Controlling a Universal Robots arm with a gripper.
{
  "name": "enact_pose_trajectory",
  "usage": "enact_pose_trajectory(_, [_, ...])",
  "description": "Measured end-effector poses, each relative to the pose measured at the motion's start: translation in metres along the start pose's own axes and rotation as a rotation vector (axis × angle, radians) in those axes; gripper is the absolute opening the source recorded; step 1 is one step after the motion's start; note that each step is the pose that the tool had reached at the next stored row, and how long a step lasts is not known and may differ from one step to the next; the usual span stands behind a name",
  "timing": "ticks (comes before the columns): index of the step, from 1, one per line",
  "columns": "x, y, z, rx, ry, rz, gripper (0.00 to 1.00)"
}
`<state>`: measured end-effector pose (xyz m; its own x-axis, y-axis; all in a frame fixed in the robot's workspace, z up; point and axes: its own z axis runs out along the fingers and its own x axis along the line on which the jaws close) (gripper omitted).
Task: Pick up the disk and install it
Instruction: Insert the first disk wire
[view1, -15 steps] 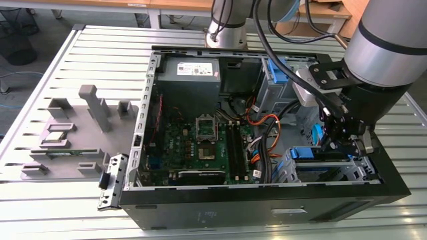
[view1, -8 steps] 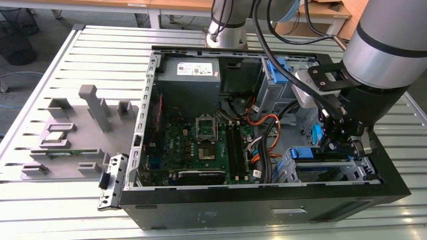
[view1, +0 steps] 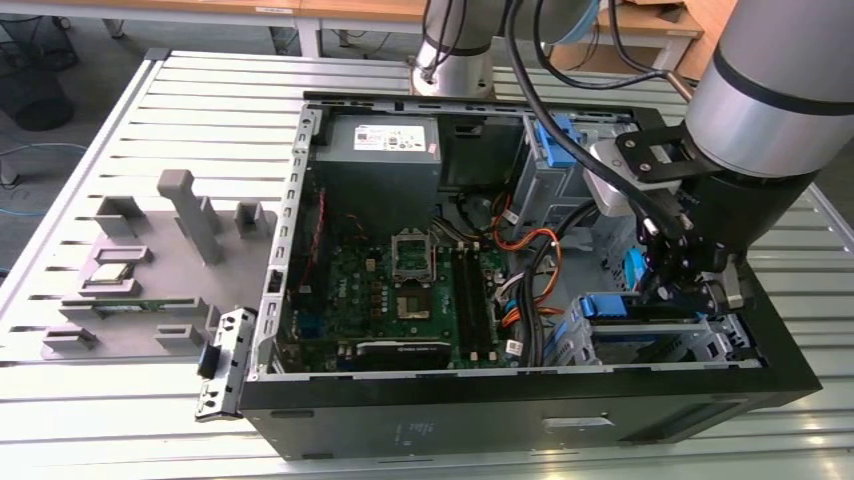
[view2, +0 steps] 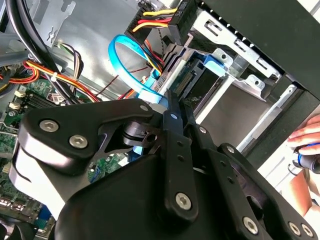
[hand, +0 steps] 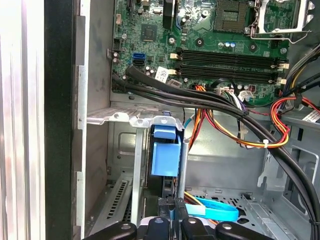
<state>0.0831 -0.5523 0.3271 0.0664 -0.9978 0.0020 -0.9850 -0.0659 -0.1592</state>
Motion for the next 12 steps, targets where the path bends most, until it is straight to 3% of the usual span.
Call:
enact_pose_trajectory(2, [0.0000, 0.0001, 0.0003, -0.0001, -0.0003, 0.000, 0.17])
enact_pose_trajectory(3, [0.0000, 0.0000, 0.0002, 0.0000, 0.0001, 0.000, 0.23])
enact_pose_trajectory(6, [0.0001, 0.0000, -0.0003, -0.0001, 0.0008, 0.000, 0.23])
enact_pose_trajectory(12, [0.0001, -0.0013, -0.0082, -0.0001, 0.0006, 0.000, 0.23])
